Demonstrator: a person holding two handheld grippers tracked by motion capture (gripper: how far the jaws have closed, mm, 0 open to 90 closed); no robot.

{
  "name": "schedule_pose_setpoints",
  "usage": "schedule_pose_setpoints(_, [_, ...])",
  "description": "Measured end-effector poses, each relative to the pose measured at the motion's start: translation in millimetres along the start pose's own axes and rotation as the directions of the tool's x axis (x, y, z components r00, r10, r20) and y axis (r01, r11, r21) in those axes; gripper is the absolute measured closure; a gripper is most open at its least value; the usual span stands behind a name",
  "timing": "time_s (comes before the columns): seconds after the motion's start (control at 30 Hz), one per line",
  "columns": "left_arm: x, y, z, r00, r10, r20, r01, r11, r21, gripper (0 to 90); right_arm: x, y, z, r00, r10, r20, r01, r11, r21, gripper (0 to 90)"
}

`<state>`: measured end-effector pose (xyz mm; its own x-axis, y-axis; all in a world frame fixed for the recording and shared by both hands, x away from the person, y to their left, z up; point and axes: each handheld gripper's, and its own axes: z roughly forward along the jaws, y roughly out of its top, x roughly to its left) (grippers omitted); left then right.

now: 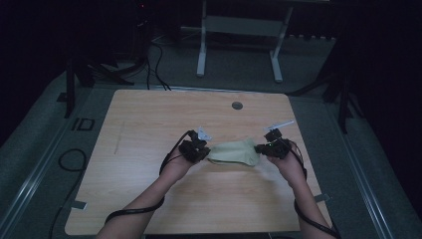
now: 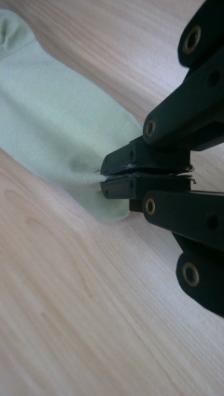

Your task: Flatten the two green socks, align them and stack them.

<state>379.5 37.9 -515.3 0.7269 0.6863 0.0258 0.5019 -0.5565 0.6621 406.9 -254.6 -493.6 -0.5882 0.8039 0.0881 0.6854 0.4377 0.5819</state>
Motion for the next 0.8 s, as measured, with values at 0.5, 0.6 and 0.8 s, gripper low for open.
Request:
schedule_pose_setpoints(0.5, [0.4,-4.0,25.5,0.9999,0.013,-0.006,-0.013,0.9998,0.013,86.6,-21.8,-7.5,36.2,0.9978,0.065,-0.013,-0.064,0.996,0.056,82.8])
schedule_pose_setpoints(0.6, [0.6,-5.3,28.5,0.9998,0.014,0.017,-0.014,0.9993,0.035,86.1,-22.5,-9.1,38.7,0.9974,0.070,-0.019,-0.069,0.996,0.064,80.9])
schedule_pose_setpoints(0.8, [-3.3,-4.1,25.8,0.9993,0.027,0.025,-0.028,0.9985,0.047,45.2,-20.6,-10.5,34.2,0.9974,0.071,-0.014,-0.070,0.995,0.065,61.9])
